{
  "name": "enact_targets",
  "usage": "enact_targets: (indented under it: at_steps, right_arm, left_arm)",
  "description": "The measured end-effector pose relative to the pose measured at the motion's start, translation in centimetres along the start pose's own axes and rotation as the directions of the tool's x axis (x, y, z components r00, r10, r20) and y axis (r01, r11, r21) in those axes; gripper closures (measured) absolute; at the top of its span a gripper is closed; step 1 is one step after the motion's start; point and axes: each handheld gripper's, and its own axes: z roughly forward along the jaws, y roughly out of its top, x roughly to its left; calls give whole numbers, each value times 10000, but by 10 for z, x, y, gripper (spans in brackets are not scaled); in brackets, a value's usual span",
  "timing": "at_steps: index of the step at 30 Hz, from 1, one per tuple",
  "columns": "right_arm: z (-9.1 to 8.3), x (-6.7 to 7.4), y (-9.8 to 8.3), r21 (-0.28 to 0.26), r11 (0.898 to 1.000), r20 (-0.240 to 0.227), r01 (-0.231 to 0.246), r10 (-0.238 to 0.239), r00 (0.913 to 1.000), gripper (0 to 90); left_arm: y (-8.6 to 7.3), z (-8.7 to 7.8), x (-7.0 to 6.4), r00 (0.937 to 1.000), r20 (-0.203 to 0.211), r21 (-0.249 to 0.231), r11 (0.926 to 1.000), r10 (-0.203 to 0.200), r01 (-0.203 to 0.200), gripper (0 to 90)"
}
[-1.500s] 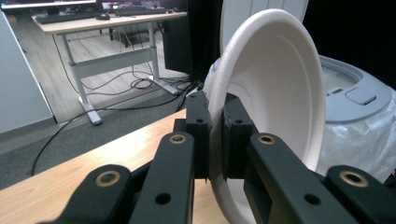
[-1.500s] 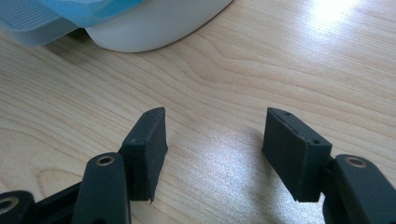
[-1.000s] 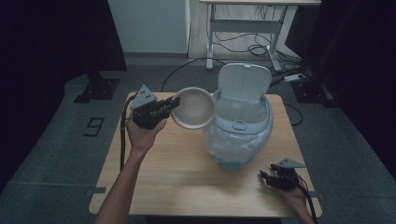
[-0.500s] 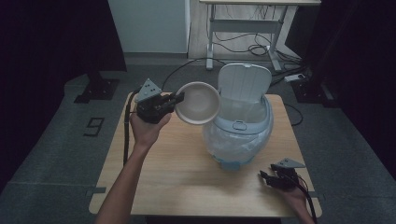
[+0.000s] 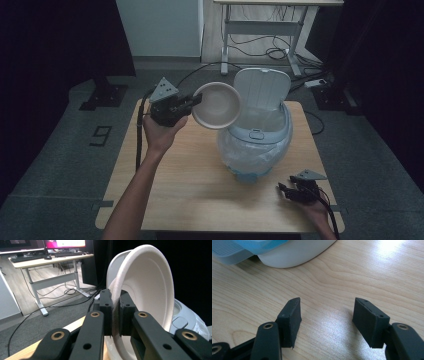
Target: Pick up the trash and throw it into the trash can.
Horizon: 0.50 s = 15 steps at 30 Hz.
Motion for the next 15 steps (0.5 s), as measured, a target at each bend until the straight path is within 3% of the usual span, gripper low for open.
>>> enact_targets:
  at_steps: [15]
  right_arm:
    - [0, 0, 0, -3, 10000, -9, 12, -12, 10000, 390]
  left_arm:
    - [18, 9, -5, 9999, 43, -11, 9999, 108, -108, 832]
